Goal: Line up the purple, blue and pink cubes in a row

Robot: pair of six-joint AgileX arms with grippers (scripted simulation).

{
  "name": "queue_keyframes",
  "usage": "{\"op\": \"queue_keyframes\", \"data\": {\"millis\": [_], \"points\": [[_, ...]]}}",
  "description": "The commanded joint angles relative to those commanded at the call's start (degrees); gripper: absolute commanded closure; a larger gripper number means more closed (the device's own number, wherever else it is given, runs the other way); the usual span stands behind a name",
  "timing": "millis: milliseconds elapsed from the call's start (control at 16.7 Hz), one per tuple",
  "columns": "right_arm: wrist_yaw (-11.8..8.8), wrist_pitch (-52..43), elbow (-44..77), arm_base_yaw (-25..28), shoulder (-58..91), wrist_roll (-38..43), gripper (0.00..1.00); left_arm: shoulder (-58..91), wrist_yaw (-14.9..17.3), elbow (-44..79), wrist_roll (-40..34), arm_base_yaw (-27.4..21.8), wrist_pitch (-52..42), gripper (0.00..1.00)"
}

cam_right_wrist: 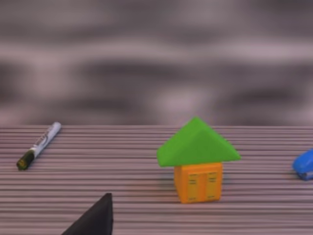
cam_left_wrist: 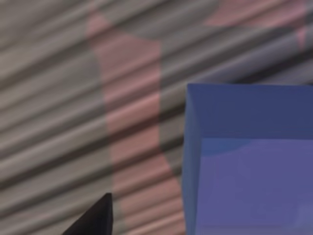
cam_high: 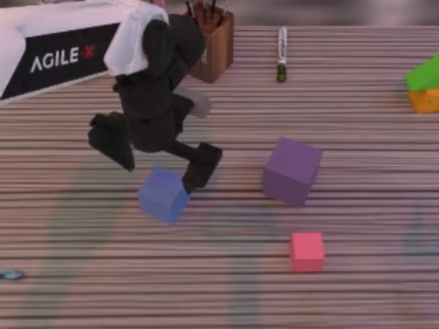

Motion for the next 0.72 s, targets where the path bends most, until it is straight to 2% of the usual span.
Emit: {"op": "queue_keyframes", "data": {"millis": [300,600,720], "points": [[0.0,0.0,0.0,0.0,0.0,0.0,0.0,3.6,0.0,-6.8,0.2,0.1,10.6,0.0],[0.0,0.0,0.0,0.0,0.0,0.0,0.0,4.2,0.0,-7.9,0.2,0.2,12.1,0.0],[0.0,0.0,0.0,0.0,0.0,0.0,0.0,4.2,0.0,-7.9,0.2,0.2,12.1,0.15]]}}
